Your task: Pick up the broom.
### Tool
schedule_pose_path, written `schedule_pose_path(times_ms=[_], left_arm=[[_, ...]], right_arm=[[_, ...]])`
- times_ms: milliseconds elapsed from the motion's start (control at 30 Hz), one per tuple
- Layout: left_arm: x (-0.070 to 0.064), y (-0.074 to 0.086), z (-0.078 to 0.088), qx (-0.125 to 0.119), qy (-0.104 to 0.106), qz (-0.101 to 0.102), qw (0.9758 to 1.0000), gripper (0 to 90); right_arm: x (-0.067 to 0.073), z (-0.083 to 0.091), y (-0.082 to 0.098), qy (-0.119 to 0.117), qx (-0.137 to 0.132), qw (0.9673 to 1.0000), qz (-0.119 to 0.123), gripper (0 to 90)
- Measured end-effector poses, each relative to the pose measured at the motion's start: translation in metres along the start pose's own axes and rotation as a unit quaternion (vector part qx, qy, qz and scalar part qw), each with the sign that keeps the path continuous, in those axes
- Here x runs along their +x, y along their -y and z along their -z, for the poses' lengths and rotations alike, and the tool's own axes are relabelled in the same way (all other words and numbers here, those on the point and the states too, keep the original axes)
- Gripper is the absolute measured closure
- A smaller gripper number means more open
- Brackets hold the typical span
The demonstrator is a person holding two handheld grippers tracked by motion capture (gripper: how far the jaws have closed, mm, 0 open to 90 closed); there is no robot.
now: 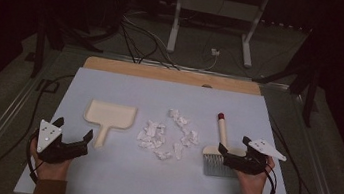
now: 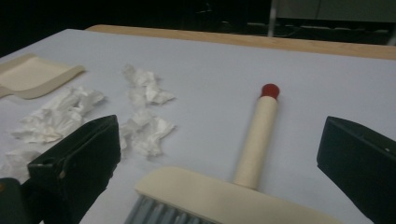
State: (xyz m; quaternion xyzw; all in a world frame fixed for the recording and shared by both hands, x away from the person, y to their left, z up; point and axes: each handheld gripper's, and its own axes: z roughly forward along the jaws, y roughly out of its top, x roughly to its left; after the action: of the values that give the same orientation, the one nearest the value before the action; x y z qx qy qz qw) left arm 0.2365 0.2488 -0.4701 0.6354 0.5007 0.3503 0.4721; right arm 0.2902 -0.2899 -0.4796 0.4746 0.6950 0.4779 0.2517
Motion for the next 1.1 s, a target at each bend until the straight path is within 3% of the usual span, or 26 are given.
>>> schedule_pose_path(times_ms=[367, 600, 1100], left_arm=[[0.002, 0.003, -0.001, 0.002, -0.004, 0.008, 1.0, 0.4], [0.001, 0.005, -0.003, 0.007, -0.006, 0.01, 0.9999, 0.4], [-0.001, 0.009, -0.009, 0.018, -0.004, 0.011, 0.9998, 0.5]], right_arm=[[0.002, 0.002, -0.007, 0.018, 0.005, 0.9998, -0.003, 0.0], [-0.002, 0.003, -0.019, 0.043, 0.013, 0.999, -0.003, 0.0], [-0.013, -0.018, -0.053, 0.066, 0.028, 0.9974, -0.002, 0.0]])
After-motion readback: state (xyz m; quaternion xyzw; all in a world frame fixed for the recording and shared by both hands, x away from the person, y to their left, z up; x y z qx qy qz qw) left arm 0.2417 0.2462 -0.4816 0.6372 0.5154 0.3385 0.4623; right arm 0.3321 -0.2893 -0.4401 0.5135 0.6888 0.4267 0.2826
